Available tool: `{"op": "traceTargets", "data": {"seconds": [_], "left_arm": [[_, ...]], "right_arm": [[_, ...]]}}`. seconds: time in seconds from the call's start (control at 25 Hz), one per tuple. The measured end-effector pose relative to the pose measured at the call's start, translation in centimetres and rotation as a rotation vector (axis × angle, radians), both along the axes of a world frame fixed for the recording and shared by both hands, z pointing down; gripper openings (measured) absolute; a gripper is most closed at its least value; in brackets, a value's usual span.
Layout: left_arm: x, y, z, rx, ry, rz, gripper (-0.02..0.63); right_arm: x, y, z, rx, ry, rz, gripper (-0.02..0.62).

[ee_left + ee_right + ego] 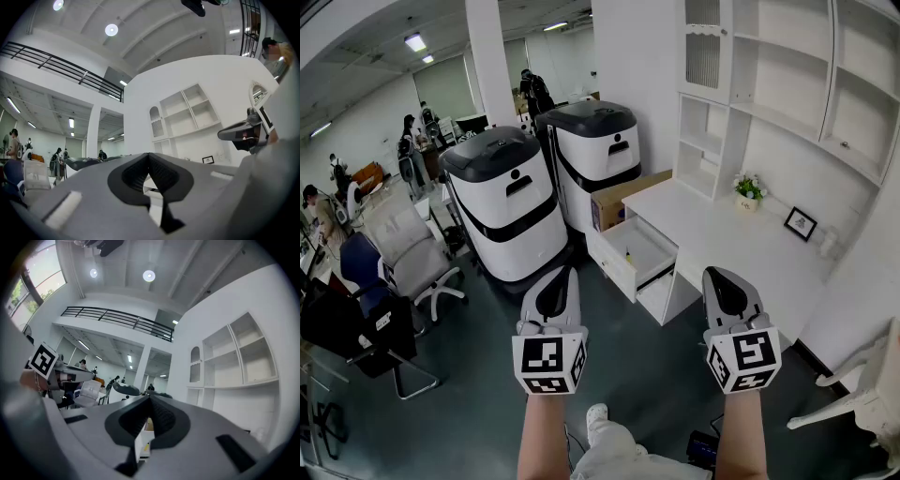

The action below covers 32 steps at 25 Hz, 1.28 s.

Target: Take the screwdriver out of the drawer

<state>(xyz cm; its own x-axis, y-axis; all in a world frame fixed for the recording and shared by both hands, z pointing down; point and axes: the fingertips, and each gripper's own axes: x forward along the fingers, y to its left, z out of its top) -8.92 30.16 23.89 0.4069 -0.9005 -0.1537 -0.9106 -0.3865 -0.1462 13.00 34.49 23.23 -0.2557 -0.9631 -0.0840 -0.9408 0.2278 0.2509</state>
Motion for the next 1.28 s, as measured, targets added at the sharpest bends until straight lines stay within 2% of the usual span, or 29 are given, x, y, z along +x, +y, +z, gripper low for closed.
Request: {"op": "traceTargets", "data": {"seconds": [0.52, 0.8, 1.04, 1.28], "left_arm": [[-0.5, -4.9, -2.1, -0.001, 0.009, -0.028, 0.009], [-1.0, -9.1, -1.5, -0.047, 0.036, -0.046, 0.009], [-1.7, -14.5, 0.4, -0.075, 0.045, -0.046, 0.009], [-2.8, -21.5, 1.5, -0.091, 0.064, -0.036, 0.009]], "right_arm": [[0.3, -4.4, -2.4, 0.014, 0.015, -0.033, 0.006], [-0.3, -8.0, -2.0, -0.012, 0.005, -0.052, 0.006], [0.1, -13.5, -0.4, -0.031, -0.016, -0.025, 0.006], [-1.5, -20.7, 0.1, -0.036, 0.012, -0.033, 0.006]]}}
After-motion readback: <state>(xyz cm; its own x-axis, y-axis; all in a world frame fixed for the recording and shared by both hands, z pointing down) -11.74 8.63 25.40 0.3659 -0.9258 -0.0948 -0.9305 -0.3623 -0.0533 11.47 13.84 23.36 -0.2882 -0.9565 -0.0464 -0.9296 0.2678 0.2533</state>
